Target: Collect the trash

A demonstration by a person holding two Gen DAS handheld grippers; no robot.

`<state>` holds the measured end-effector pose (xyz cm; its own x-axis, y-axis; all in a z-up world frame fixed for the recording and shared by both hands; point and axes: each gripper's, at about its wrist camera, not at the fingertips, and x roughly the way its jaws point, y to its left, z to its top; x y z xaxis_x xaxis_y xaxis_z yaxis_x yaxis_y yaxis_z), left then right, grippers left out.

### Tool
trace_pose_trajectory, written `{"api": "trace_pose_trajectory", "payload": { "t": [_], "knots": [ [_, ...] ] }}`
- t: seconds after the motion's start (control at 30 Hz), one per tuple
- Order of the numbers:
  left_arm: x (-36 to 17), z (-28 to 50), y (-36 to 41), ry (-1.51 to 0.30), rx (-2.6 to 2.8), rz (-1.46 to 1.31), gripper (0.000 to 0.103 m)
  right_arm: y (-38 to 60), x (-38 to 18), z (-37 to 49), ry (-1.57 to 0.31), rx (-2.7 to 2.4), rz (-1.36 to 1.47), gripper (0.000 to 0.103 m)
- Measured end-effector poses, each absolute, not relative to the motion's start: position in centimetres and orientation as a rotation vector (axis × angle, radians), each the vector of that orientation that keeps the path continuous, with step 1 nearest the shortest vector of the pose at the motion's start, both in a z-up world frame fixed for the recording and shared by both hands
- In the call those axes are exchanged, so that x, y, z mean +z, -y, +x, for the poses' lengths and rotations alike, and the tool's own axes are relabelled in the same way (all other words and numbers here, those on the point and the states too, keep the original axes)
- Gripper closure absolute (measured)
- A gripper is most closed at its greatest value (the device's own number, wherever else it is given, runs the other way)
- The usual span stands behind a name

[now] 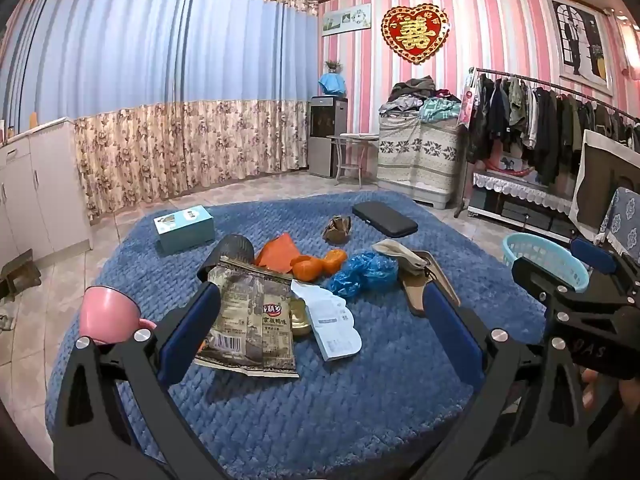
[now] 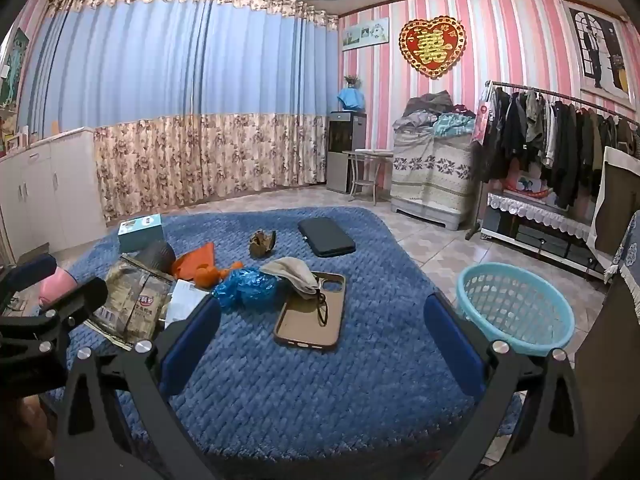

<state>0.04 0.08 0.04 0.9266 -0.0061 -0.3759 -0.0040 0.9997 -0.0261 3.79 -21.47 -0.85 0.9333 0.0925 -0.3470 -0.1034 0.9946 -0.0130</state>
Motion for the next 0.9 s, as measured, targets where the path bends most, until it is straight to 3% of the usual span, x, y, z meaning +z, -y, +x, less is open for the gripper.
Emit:
{"api": "trace_pose_trajectory", "payload": {
  "t": [0.9],
  "knots": [
    [0.19, -0.50, 0.03, -0.372, -0.005, -0.018, 0.005, 21.11, -1.01, 3.76, -0.345, 0.094, -0.039, 0.004]
  ]
}}
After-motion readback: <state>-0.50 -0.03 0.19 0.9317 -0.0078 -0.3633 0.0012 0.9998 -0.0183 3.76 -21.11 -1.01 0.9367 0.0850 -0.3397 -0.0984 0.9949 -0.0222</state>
